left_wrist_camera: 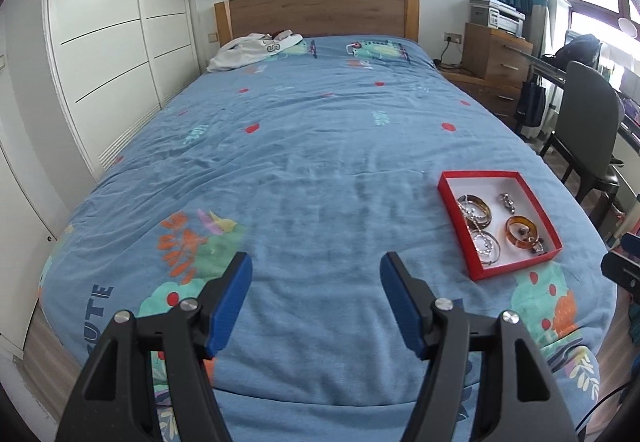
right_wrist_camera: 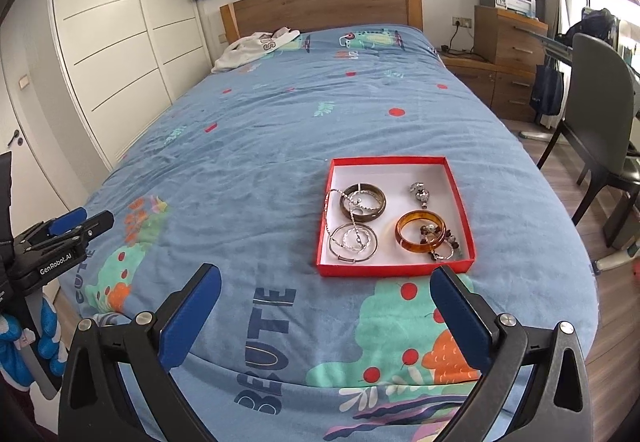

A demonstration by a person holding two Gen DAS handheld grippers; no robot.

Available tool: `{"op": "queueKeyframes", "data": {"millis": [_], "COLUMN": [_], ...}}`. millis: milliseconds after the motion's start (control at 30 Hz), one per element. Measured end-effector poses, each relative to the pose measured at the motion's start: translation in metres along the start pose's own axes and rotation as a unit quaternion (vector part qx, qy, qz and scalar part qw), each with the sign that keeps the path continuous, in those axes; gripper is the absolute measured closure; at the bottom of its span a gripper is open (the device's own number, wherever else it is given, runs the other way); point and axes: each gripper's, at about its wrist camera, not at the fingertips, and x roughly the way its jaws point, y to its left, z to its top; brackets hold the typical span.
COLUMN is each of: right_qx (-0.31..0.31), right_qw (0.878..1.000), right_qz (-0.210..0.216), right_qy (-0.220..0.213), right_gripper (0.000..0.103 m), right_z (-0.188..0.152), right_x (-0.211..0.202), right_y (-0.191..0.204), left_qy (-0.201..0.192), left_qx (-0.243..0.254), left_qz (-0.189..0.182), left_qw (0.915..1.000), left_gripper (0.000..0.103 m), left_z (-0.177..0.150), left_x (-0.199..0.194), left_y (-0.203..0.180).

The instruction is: Organize jewelry

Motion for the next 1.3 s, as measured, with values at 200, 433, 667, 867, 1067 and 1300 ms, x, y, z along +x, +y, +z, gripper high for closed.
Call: {"op": "queueKeyframes", "data": {"millis": [200, 433, 667, 867, 1067, 1300], "right_qx": [-0.016, -0.011, -0.004, -0.004, -0.002, 0.001], "right_qw": [1.0, 1.0, 1.0, 1.0, 0.999, 0.999], "right_qz": [-0.012, -0.017, -0.015, -0.015, -0.015, -0.018], "right_qy": [0.003, 0.008, 0.013, 0.025, 0.032, 0.032], "right_gripper": [0.001, 0.001, 0.001, 0.001, 0.001, 0.001], "right_z": [0.001, 0.005, 0.003, -0.002, -0.007, -0.008], "right_x": [0.0, 0.009, 0.017, 0.025, 0.029, 0.027], "right_y": [0.005, 0.004, 0.001, 0.0, -0.001, -0.003], "left_qy": [-0.005, 0.008, 0.022, 0.029, 0.029, 0.026], "left_qx": [-0.003, -0.004, -0.004, -0.001, -0.001, 0.006], "left_qz": [0.003, 0.004, 0.004, 0.004, 0.003, -0.001], "left_qw": [1.0, 1.0, 0.9997, 0.9996, 0.9996, 0.9996], "left_gripper": [0.038, 0.038, 0.038, 0.038, 0.038, 0.038], "left_z": [0.002, 0.006, 0.002, -0.002, -0.004, -0.009], "left_x": [-0.004, 0.001, 0.01, 0.015, 0.016, 0.016], "left_y": [0.004, 0.001, 0.0, -0.001, -0.003, -0.008]}}
